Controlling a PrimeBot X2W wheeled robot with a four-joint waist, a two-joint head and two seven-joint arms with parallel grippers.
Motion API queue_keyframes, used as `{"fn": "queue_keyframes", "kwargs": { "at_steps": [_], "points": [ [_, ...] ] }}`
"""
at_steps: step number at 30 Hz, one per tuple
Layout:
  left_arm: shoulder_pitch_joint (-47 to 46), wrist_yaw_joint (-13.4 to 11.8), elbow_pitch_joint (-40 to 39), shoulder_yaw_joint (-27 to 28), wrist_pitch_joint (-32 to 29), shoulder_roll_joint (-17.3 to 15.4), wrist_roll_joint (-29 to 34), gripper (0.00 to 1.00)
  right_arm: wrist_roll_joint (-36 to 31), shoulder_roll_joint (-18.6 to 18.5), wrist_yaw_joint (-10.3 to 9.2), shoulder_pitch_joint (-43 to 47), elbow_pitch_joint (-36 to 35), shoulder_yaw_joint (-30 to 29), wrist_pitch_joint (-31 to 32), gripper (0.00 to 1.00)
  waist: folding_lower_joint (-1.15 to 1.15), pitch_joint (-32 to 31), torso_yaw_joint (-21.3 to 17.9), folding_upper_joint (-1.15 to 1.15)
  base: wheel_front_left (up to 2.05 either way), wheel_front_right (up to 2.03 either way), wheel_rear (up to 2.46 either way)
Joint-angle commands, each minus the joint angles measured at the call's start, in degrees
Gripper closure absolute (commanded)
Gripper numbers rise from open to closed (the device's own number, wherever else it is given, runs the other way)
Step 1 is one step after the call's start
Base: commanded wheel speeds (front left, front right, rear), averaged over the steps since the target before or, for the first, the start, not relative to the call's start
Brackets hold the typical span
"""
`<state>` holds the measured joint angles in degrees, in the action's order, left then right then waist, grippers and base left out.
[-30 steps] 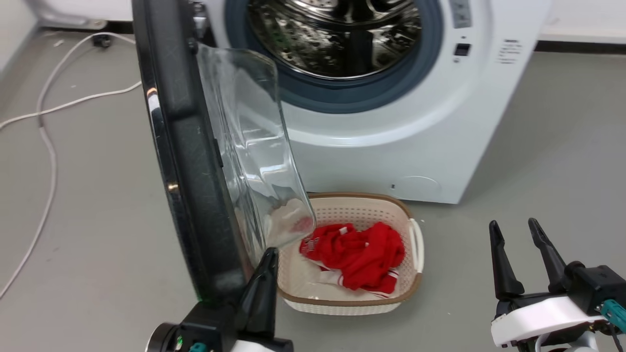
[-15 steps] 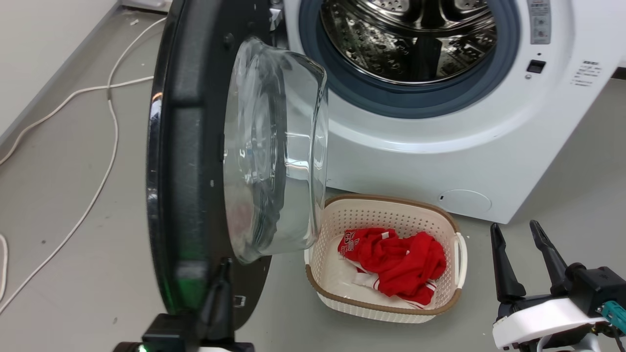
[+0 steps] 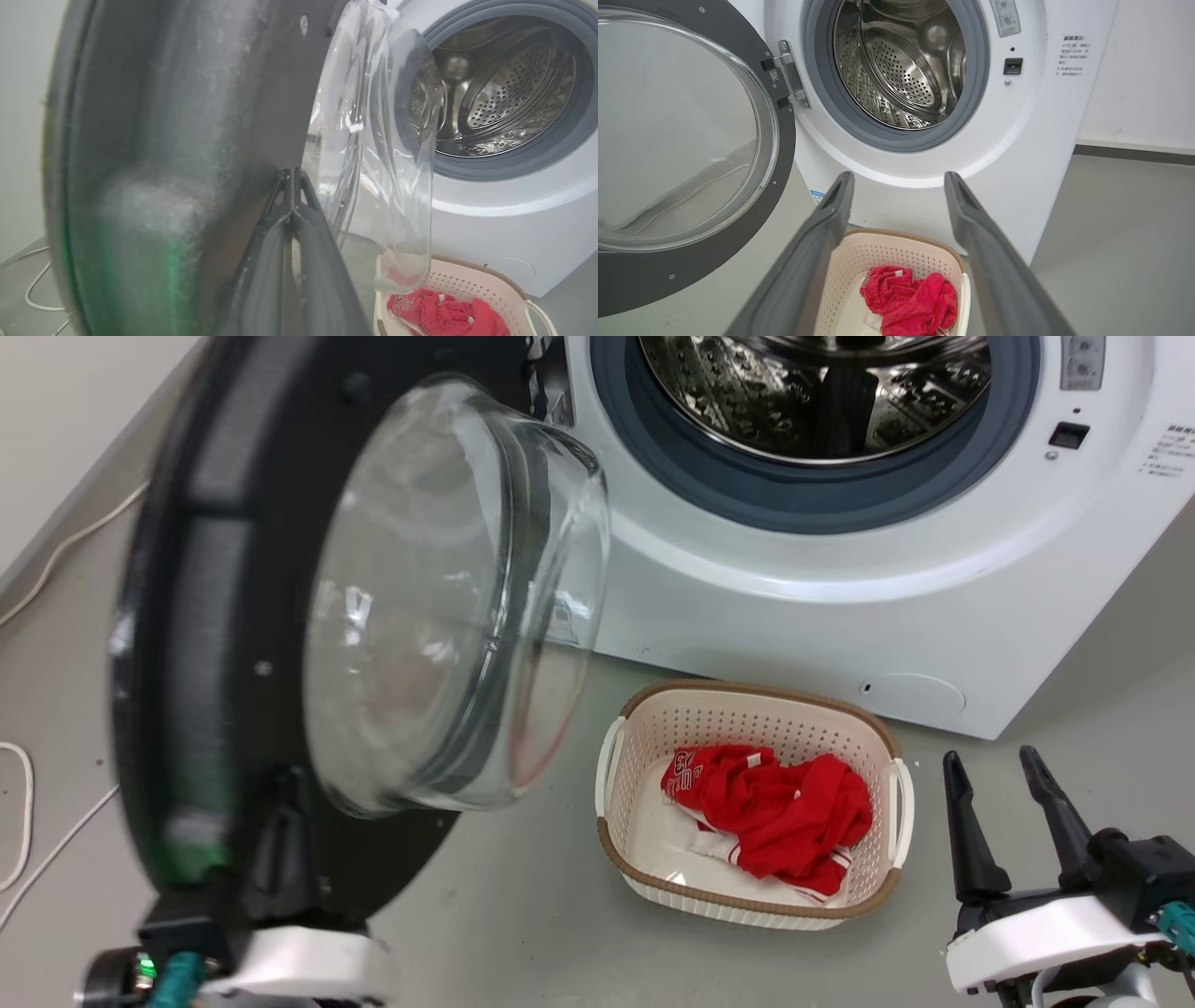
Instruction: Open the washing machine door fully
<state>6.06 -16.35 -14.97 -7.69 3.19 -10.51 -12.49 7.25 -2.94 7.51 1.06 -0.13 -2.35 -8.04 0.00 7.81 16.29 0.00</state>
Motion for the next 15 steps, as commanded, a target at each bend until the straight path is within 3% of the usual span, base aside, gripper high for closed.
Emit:
{"fn": "queue_keyframes", "kwargs": {
  "at_steps": [1,8,15],
  "points": [
    [-1.2,-0.5,0.5,1.4,0.5,-0.7,-0.2,1.00,-0.3,0.1,-0.03,-1.3,-0.3,-0.1,-0.2,0.00,0.00,0.4,0.0,0.00,0.00,0.00,0.00],
    [-4.9,-1.0,3.2,8.0,3.8,-2.7,-3.3,1.00,-0.6,0.1,-0.04,-2.6,-0.9,-0.7,0.3,0.00,0.00,2.9,-0.2,0.00,0.00,0.00,0.00],
    [-8.6,0.6,7.6,14.7,7.4,-6.4,-7.2,1.00,-1.1,0.1,-0.04,-3.7,-1.4,-0.6,0.6,0.00,0.00,5.2,-0.7,0.00,0.00,0.00,0.00]
  ]
}}
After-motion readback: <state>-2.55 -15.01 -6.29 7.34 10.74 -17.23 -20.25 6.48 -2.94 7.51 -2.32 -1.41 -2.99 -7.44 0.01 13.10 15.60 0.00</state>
